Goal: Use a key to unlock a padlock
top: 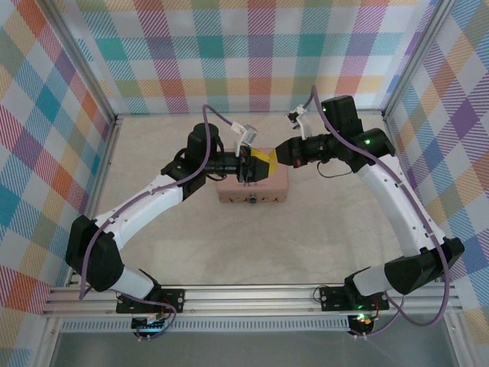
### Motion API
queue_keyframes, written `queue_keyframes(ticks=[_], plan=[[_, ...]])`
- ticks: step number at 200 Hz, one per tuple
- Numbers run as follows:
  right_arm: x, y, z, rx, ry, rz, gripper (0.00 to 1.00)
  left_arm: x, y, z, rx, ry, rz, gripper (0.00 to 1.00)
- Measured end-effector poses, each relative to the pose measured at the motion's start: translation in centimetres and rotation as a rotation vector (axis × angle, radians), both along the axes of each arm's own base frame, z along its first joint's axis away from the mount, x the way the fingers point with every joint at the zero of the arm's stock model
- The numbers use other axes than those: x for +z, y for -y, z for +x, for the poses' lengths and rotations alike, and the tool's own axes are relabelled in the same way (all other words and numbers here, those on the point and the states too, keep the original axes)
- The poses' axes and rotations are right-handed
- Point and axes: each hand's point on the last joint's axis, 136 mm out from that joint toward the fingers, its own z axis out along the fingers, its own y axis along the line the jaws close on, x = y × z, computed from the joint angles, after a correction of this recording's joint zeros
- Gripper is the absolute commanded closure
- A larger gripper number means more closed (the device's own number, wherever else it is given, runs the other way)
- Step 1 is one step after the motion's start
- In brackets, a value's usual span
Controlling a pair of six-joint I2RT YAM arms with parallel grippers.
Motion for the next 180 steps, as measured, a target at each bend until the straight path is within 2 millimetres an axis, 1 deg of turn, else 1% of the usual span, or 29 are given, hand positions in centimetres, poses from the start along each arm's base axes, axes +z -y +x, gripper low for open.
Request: queue_keyframes(ticks=[23, 41, 58, 79, 101, 147, 160, 174, 180], plan=[[-0.1, 0.0, 0.0, -0.001, -0.002, -0.002, 1.00, 0.5, -0.2, -0.1, 0.004, 0.012, -0.007, 0.40], [-0.1, 0.1, 0.0, -0.004, -0.004, -0.005, 1.00, 1.0, -0.3, -0.3, 0.005, 0.021, -0.015, 0.37], [-0.2, 0.1, 0.0, -0.006, -0.004, -0.007, 1.00, 1.4, -0.4, -0.4, 0.004, 0.032, -0.023, 0.38], [-0.2, 0.2, 0.1, -0.009, -0.005, -0.008, 1.00, 1.8, -0.4, -0.4, 0.004, 0.042, -0.033, 0.44], [-0.2, 0.3, 0.2, -0.015, -0.007, -0.007, 1.00, 1.9, -0.4, -0.5, 0.001, 0.045, -0.036, 0.59], [-0.2, 0.3, 0.2, -0.016, -0.007, -0.007, 1.00, 1.9, -0.4, -0.5, 0.001, 0.042, -0.036, 0.70], [-0.2, 0.3, 0.2, -0.016, -0.008, -0.007, 1.00, 1.9, -0.4, -0.5, 0.002, 0.042, -0.036, 0.79], [-0.2, 0.3, 0.2, -0.016, -0.007, -0.007, 1.00, 1.9, -0.4, -0.5, 0.001, 0.046, -0.035, 0.84], [-0.2, 0.4, 0.2, -0.017, -0.007, -0.007, 1.00, 1.9, -0.4, -0.5, 0.001, 0.045, -0.036, 0.85]])
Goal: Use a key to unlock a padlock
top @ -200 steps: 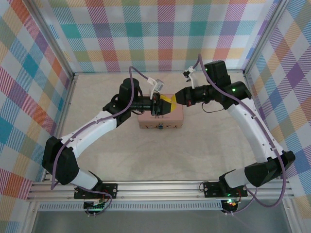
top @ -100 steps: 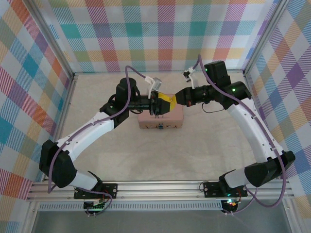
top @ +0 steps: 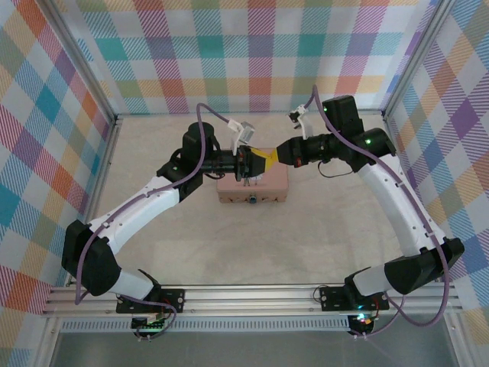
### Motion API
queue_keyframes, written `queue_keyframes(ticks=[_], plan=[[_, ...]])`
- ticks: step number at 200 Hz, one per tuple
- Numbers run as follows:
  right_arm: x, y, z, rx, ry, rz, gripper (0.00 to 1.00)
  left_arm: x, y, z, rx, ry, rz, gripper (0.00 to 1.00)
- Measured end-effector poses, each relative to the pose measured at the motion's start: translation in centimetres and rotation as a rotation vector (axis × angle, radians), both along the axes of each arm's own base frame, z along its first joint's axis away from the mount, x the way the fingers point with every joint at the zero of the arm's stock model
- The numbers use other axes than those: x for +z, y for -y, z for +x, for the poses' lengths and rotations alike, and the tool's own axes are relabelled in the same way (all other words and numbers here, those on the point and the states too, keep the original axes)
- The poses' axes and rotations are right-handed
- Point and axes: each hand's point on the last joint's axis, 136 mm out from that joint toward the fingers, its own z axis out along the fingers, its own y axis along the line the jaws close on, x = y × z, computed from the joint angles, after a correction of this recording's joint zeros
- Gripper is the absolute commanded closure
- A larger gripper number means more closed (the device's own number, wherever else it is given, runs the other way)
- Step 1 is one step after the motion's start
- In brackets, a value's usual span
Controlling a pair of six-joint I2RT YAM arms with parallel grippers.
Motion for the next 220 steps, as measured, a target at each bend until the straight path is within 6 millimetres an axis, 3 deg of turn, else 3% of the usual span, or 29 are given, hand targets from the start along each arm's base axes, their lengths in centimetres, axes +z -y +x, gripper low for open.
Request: queue_keyframes(ticks=[26, 40, 59, 87, 108, 131, 158, 187, 220], plan=[[0.0, 0.0, 0.0, 0.000, 0.000, 0.000, 1.00, 0.1, 0.0, 0.0, 0.000, 0.004, -0.001, 0.87], [-0.1, 0.1, 0.1, -0.004, -0.002, 0.000, 1.00, 0.1, 0.0, 0.0, 0.001, 0.007, 0.000, 0.79], [-0.2, 0.1, 0.1, -0.004, -0.005, -0.001, 1.00, 0.1, 0.0, 0.0, 0.000, 0.006, 0.001, 0.88], [-0.2, 0.3, 0.2, -0.012, -0.009, 0.000, 1.00, 0.1, 0.0, 0.1, 0.002, 0.008, 0.004, 0.91], [-0.3, 0.6, 0.4, -0.027, -0.012, 0.004, 1.00, -0.1, 0.0, 0.1, 0.001, 0.013, 0.010, 1.00], [-0.4, 0.8, 0.3, -0.029, -0.029, 0.017, 1.00, -0.1, 0.0, 0.1, 0.001, 0.017, 0.013, 1.00], [-0.8, 0.9, 0.3, -0.037, -0.037, 0.025, 0.64, -0.4, 0.0, 0.2, 0.006, 0.009, 0.021, 1.00], [-1.1, 2.6, 0.9, -0.100, -0.043, 0.071, 0.57, -0.7, -0.1, 0.0, 0.003, -0.007, 0.032, 1.00], [-0.5, 3.0, 0.4, -0.090, -0.032, 0.157, 0.57, -0.4, -0.1, -0.6, -0.029, -0.014, 0.023, 1.00]])
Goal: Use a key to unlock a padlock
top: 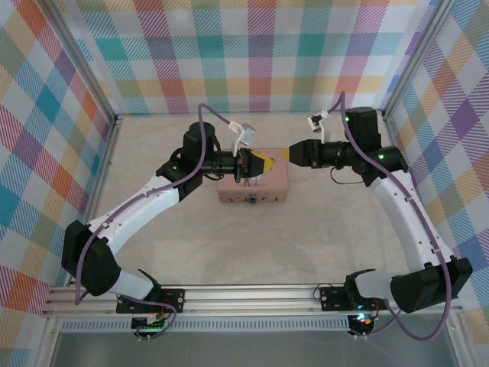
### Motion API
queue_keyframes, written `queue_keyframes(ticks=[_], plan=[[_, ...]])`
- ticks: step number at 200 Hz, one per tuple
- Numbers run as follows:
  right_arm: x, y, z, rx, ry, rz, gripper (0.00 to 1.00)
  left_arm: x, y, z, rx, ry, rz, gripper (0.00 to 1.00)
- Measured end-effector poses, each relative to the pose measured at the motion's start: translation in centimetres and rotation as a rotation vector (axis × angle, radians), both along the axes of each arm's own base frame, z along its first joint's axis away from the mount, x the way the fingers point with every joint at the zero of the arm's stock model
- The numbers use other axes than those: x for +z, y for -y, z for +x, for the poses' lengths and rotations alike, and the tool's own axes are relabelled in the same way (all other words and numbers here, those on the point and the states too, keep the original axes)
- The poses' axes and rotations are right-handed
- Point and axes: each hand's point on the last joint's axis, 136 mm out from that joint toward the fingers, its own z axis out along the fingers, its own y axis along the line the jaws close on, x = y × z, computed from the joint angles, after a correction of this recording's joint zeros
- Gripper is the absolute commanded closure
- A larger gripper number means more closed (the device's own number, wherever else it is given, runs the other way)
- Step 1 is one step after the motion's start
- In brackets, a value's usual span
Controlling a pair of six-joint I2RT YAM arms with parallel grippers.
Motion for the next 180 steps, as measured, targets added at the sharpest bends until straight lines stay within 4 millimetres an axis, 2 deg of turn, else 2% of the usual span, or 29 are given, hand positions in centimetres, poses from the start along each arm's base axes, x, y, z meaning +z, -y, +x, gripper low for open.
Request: queue_keyframes(ticks=[39, 121, 143, 180], plan=[[0.6, -1.1, -0.8, 0.089, 0.012, 0.089, 0.61, 0.3, 0.1, -0.9, -0.048, -0.033, -0.018, 1.00], [1.0, -2.6, -2.5, 0.218, 0.020, 0.171, 0.61, 1.5, 0.3, -1.9, -0.105, -0.051, -0.060, 1.00], [1.2, -3.0, -3.0, 0.245, 0.027, 0.181, 0.67, 1.8, 0.3, -2.0, -0.115, -0.048, -0.066, 1.00], [1.4, -3.1, -3.2, 0.260, 0.024, 0.193, 0.89, 2.1, 0.2, -2.1, -0.124, -0.047, -0.069, 1.00]])
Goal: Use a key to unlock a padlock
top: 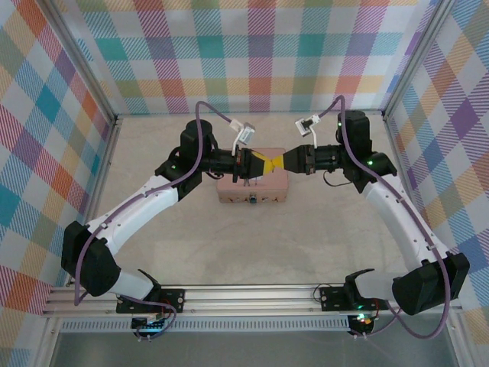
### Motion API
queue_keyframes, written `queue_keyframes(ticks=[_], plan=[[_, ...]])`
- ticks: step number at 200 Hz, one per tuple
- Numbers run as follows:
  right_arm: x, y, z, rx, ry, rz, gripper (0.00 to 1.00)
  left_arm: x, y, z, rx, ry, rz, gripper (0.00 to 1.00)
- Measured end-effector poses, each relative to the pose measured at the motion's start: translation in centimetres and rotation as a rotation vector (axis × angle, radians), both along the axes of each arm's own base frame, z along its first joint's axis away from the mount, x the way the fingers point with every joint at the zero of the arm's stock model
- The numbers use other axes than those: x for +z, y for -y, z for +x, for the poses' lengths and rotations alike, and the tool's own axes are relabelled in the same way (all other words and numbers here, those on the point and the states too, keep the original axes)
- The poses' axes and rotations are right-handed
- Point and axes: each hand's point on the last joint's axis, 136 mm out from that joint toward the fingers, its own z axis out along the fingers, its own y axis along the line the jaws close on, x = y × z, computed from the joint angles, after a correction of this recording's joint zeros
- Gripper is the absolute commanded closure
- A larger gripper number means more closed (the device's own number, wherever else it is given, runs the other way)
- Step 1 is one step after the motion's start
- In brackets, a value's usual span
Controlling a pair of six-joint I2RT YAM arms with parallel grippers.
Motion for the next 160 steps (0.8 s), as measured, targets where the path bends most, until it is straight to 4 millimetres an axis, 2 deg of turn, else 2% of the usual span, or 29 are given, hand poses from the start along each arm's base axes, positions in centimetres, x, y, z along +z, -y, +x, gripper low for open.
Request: queue_keyframes(ticks=[30, 45, 70, 76, 108, 142, 160], plan=[[0.1, 0.0, -0.1, 0.008, 0.005, 0.005, 1.00, 0.1, -0.1, -0.2, -0.011, 0.001, -0.003, 1.00], [0.2, 0.0, -0.2, 0.008, 0.011, 0.006, 1.00, 0.2, -0.1, -0.2, -0.014, 0.002, -0.005, 1.00], [0.4, -0.1, -0.3, 0.012, 0.017, 0.008, 1.00, 0.4, -0.2, -0.3, -0.014, 0.010, -0.007, 0.71], [0.6, -0.1, -0.5, 0.018, 0.026, 0.014, 1.00, 0.2, -0.3, -0.3, -0.010, 0.000, -0.001, 0.67], [1.3, -0.1, -0.8, 0.010, 0.062, 0.020, 1.00, 0.5, -0.4, -0.4, 0.001, 0.000, -0.005, 0.63], [1.3, -0.1, -0.5, -0.008, 0.070, 0.014, 1.00, 1.6, -0.9, -0.7, 0.017, 0.026, -0.024, 0.53], [1.3, -0.1, -0.4, -0.018, 0.074, 0.012, 1.00, 2.1, -1.2, -1.1, 0.026, 0.038, -0.034, 0.53]])
